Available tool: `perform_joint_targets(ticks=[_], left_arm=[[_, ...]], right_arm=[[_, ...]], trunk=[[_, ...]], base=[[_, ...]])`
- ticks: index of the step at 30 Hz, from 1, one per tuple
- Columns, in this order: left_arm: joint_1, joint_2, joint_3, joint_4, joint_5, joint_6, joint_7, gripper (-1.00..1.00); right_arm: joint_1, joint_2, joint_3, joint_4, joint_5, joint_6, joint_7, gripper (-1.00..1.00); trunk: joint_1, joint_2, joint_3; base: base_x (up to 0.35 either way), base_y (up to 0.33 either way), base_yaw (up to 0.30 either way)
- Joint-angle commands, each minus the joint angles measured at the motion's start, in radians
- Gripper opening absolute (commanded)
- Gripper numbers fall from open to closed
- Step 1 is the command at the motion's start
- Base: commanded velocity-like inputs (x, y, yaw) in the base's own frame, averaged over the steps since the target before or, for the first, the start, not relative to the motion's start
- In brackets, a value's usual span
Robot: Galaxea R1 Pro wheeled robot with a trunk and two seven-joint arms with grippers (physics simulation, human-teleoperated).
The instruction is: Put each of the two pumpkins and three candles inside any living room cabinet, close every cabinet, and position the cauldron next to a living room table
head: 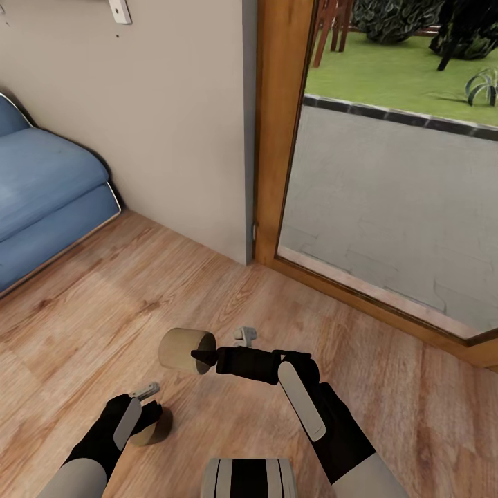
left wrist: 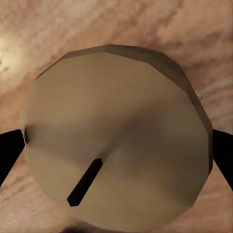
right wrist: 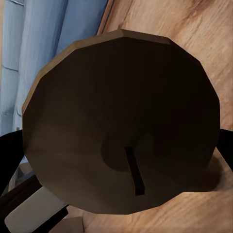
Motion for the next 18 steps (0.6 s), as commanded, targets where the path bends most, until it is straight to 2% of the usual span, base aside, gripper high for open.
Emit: perform_joint_targets(ticks=[1, 18], left_arm=[[0.001, 0.000, 0.000, 0.015, 0.036, -0.007, -0.016, -1.00], [-0.003, 0.001, 0.009, 0.015, 0.037, 0.004, -0.009, -1.00]], right_arm=[[0.000, 0.000, 0.000, 0.000, -0.001, 0.001, 0.000, -1.00], [0.000, 0.000, -0.003, 0.001, 0.000, -0.001, -0.006, -1.00]], trunk=[[0.000, 0.000, 0.000], [-0.007, 0.004, 0.066]], base=[[0.000, 0.000, 0.000], [0.000, 0.000, 0.000]])
